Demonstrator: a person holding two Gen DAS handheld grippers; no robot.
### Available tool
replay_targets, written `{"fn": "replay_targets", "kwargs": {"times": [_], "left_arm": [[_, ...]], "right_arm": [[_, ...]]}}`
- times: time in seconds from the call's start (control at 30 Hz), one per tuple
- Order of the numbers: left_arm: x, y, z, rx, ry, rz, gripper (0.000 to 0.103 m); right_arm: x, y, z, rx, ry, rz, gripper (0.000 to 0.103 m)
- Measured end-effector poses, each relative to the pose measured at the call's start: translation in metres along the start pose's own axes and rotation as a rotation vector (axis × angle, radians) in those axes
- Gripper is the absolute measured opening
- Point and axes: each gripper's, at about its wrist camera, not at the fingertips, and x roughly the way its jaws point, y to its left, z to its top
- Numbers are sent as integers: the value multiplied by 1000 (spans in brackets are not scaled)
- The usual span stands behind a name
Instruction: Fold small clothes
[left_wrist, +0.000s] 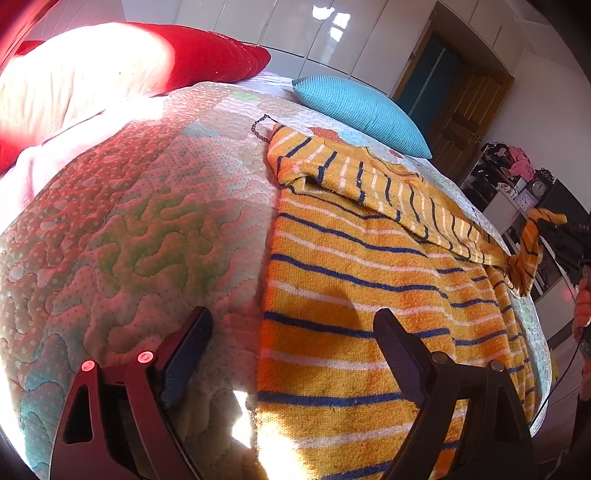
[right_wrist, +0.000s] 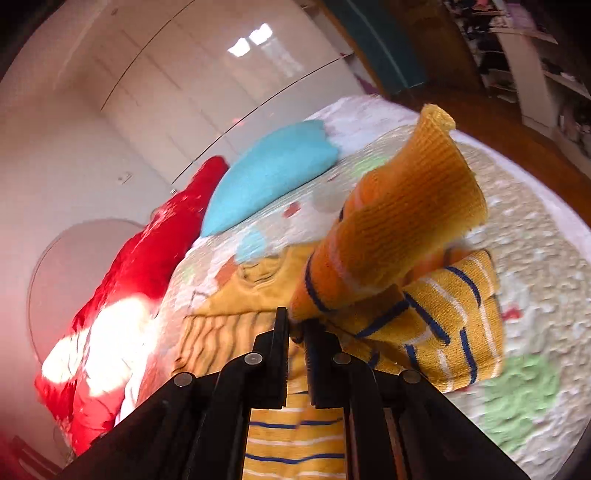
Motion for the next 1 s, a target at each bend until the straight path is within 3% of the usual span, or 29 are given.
{"fn": "replay_targets", "kwargs": {"times": [0.17, 0.23, 0.3, 0.4, 0.6, 0.67, 0.73, 0.83, 1.0], "left_arm": [[-1, 4, -1, -18, -10, -26, 88], [-2, 5, -1, -23, -13, -35, 88], [-3, 6, -1, -28, -17, -44, 88], [-4, 7, -2, -38, -24, -58, 88], [-6, 7, -3, -46, -30, -69, 88], [-6, 7, -4, -48, -30, -71, 88], [-6, 6, -4, -45, -26, -66, 88], [-4, 2, -2, -30, -16, -45, 88], [-4, 3, -2, -33, -19, -48, 88]], "right_arm": [[92, 102, -63, -90, 233, 170, 13], [121, 125, -91, -101, 364, 257, 26], [127, 136, -106, -119, 401, 318, 39], [104, 131, -109, -177, 334, 279, 50], [64, 77, -77, -221, 198, 8, 50], [59, 56, -66, -204, 174, -46, 50], [63, 43, -60, -171, 164, -62, 49], [76, 42, -57, -186, 188, -45, 40], [109, 78, -105, -353, 335, 15, 40]]}}
